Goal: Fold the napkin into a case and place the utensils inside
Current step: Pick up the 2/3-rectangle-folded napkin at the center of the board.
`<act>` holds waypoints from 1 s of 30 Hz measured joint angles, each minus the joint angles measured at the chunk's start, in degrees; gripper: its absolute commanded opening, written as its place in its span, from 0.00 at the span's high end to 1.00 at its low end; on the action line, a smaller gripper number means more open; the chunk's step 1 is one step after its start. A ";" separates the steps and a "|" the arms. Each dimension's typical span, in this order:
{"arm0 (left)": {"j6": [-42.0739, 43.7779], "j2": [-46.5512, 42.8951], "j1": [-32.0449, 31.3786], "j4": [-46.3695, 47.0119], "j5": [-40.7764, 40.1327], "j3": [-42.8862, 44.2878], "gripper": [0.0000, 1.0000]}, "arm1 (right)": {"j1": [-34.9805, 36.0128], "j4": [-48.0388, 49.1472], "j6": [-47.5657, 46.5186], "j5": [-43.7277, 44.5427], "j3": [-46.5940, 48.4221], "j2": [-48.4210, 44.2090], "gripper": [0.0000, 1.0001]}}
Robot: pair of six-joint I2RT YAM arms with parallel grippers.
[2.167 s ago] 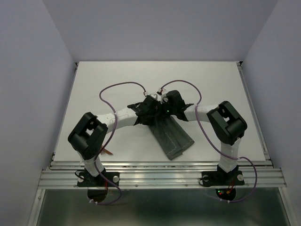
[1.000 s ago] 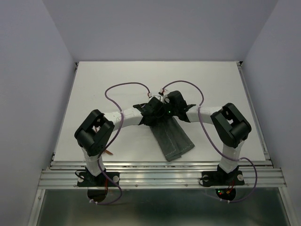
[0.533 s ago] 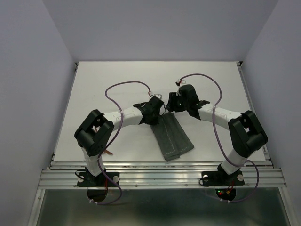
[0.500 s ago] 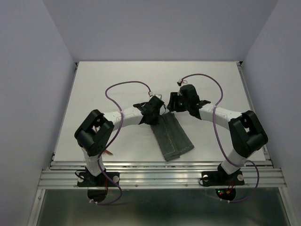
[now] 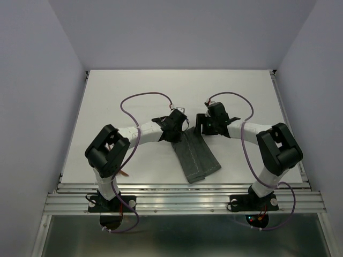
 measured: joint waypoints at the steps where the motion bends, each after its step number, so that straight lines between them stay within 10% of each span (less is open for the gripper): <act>1: 0.07 0.00 0.00 -0.07 0.00 0.00 1.00 | 0.00 0.48 -0.20 -1.03 -0.22 0.02 0.30; 10: 1.31 -0.24 0.00 -0.20 0.59 -0.04 1.00 | 0.00 3.98 -0.26 -6.84 -0.42 1.42 0.39; 20: 2.27 -1.99 0.04 -0.20 1.27 -0.92 1.00 | -0.02 4.85 1.95 -4.44 -0.26 3.23 0.99; 30: 2.43 -3.89 0.37 -0.31 2.73 -3.13 1.00 | 0.00 4.24 3.28 -2.29 -0.35 2.73 0.99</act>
